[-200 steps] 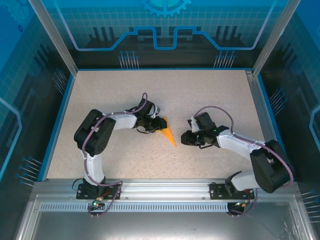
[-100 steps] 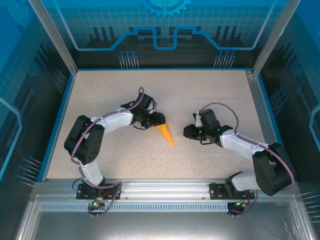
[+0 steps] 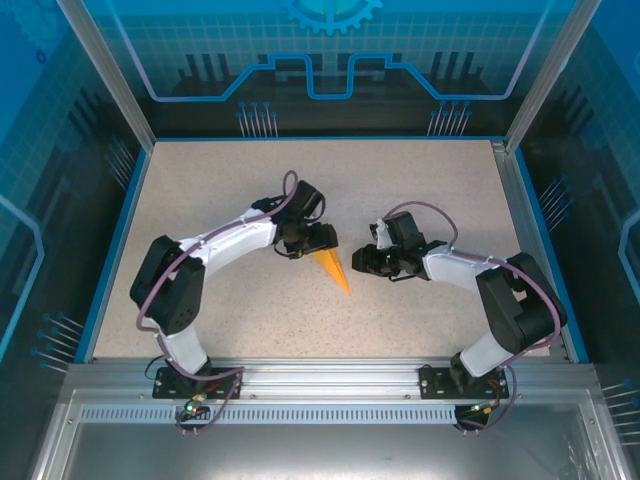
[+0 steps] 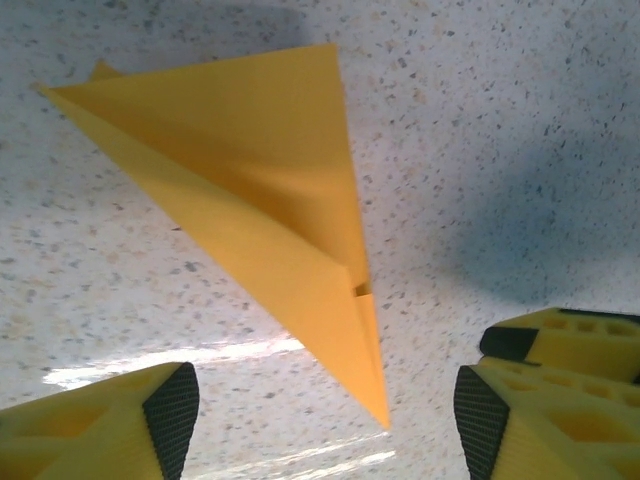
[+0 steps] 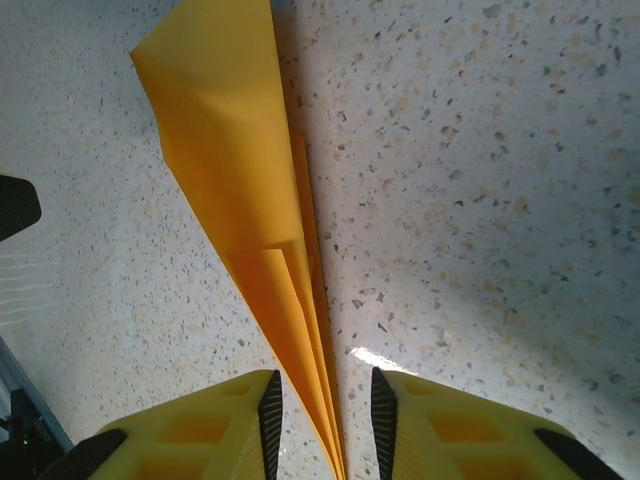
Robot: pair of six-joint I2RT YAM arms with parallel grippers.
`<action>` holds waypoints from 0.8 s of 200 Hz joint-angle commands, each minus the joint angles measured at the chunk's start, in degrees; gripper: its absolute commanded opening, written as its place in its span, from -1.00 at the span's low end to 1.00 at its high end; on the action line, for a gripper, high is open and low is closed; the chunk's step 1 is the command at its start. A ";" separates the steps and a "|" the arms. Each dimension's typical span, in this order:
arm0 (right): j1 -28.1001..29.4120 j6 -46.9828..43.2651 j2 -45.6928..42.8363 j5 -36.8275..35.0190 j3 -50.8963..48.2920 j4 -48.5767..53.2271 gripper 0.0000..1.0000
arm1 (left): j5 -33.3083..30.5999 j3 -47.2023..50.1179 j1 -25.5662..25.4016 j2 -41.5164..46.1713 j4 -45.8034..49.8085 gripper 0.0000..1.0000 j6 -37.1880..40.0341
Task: Fold a paper plane with a square sheet of paper (pick it up from the middle)
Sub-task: Move a paper plane to the center of the table.
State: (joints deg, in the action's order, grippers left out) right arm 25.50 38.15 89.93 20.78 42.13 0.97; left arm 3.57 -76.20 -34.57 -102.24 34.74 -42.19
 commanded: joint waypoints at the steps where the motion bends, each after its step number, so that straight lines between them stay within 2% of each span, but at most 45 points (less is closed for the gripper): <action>1: 0.69 0.78 0.38 -1.00 1.22 0.24 -0.36 | -5.10 -5.31 -2.09 -5.15 10.54 0.46 -5.08; 51: 1.04 0.69 -0.88 -1.57 -0.24 0.57 -0.35 | -6.30 -14.15 -2.46 -13.69 17.97 0.48 -5.88; 102: 2.09 -0.03 0.89 -0.53 1.18 0.59 -0.31 | -8.01 -14.41 -2.36 -13.38 18.88 0.44 -5.09; 160: 3.07 -2.59 4.29 1.45 5.18 2.28 -0.22 | -9.26 -6.59 -1.36 -6.42 14.07 0.06 -4.94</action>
State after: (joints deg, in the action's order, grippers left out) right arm 27.83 37.41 92.86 20.18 45.08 2.11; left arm -4.36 -85.21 -36.80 -112.66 49.89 -46.65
